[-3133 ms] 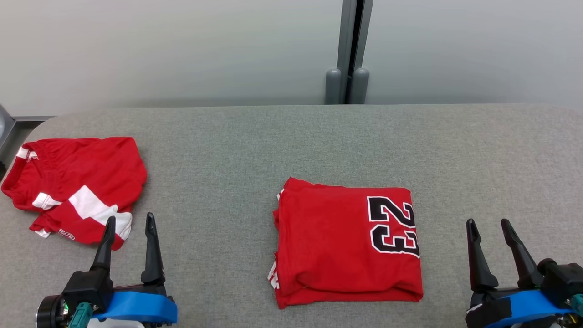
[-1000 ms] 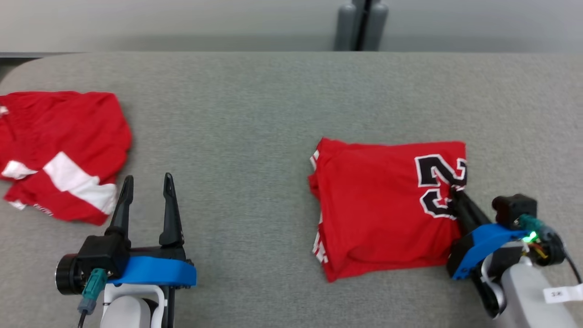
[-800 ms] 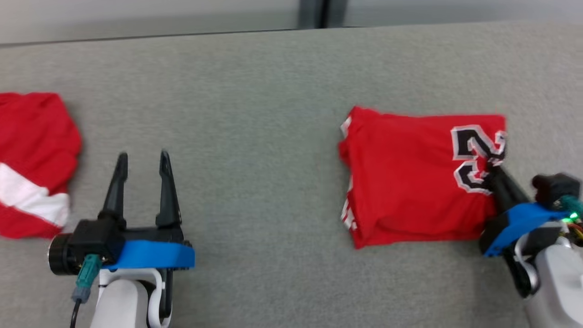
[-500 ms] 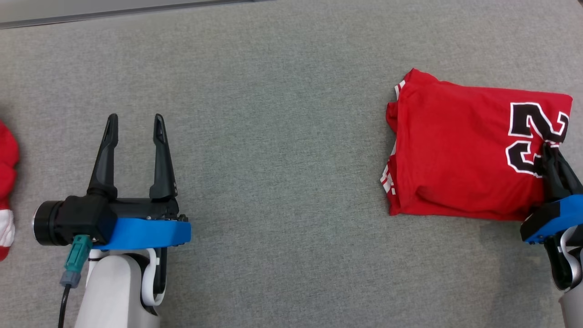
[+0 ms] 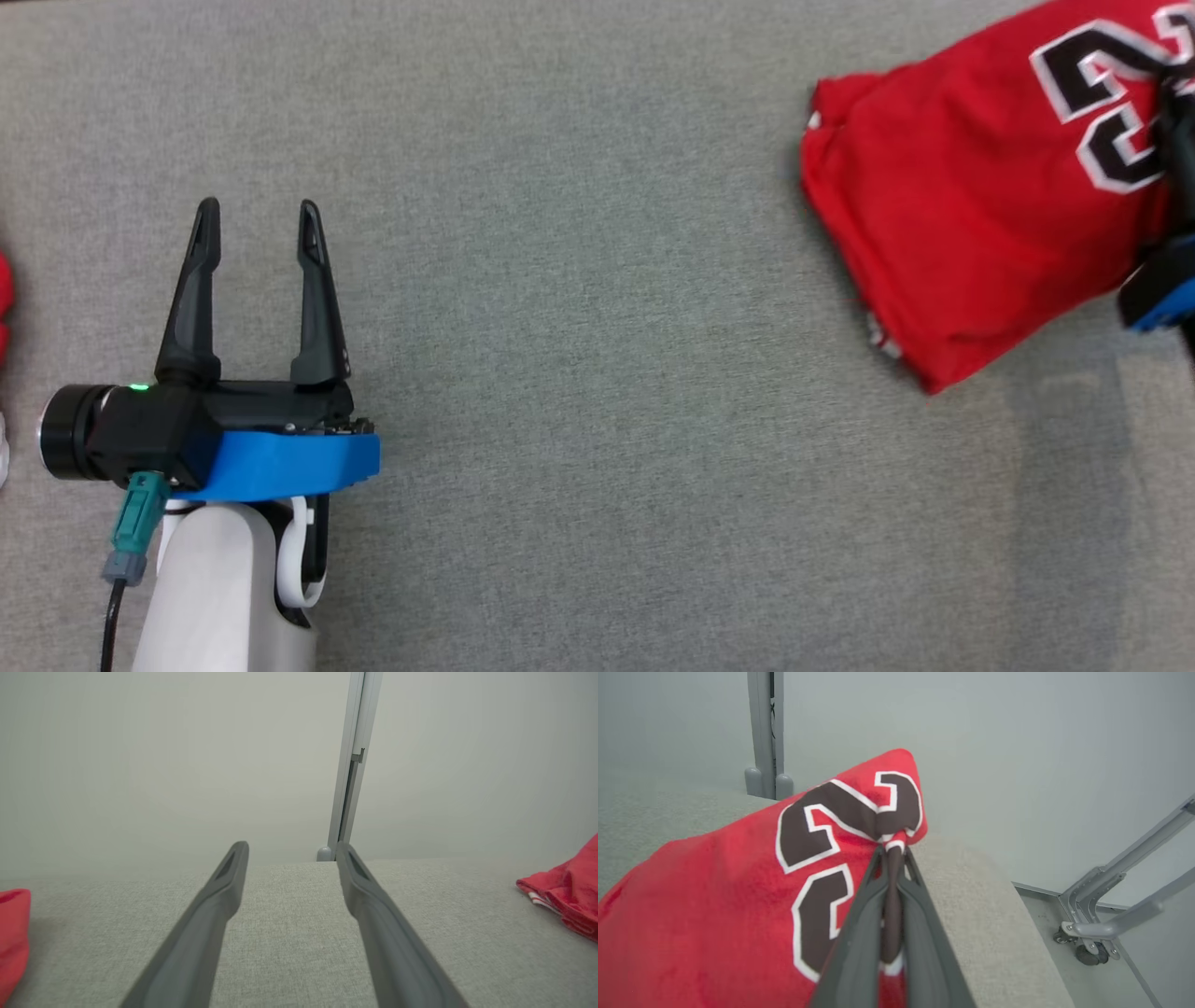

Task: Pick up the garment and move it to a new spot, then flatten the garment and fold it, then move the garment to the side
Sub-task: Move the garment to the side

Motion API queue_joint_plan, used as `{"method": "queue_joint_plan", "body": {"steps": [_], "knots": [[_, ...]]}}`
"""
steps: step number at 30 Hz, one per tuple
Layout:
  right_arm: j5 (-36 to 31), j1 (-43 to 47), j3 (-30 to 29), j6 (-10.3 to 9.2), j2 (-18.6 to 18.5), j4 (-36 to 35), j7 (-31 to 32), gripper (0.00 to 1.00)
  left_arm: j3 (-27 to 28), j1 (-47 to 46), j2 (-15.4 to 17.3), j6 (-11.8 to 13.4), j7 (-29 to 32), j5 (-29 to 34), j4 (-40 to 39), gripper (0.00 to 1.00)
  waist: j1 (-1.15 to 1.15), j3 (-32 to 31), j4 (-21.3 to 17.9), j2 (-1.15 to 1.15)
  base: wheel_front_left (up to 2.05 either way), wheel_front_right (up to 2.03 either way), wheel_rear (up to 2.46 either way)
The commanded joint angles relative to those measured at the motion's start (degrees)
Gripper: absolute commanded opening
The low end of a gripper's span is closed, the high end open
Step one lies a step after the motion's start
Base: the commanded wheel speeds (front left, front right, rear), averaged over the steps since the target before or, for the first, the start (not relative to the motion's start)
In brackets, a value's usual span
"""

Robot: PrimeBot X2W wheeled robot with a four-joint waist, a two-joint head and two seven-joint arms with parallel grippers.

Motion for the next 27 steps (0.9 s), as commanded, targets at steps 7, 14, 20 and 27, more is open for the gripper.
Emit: {"method": "queue_joint_plan", "body": {"steps": [7,14,20,27], "knots": [[0.2,-7.9,-1.0,0.01,-10.0,5.5,2.8,0.00,-0.6,-3.4,0.3,0.0,-0.1,0.5,-1.5,1.00,-0.01,5.2,3.3,0.00,0.00,0.00,0.00],[-0.7,-12.7,-2.6,0.00,-16.4,12.9,3.2,0.00,-1.0,-4.7,0.2,0.3,-0.1,0.5,-2.7,1.00,-0.01,7.3,4.8,0.00,0.00,0.00,0.00],[-1.8,-16.3,-3.7,0.00,-17.6,18.7,4.2,0.00,-0.9,-4.7,0.3,0.5,-0.1,0.4,-3.0,1.00,-0.01,8.0,5.1,0.00,0.00,0.00,0.00],[-3.9,-19.1,-5.1,0.00,-16.3,23.7,3.4,0.26,-0.7,-4.7,0.4,0.8,-0.1,0.2,-2.9,1.00,-0.01,8.1,5.1,0.00,0.00,0.00,0.00]]}}
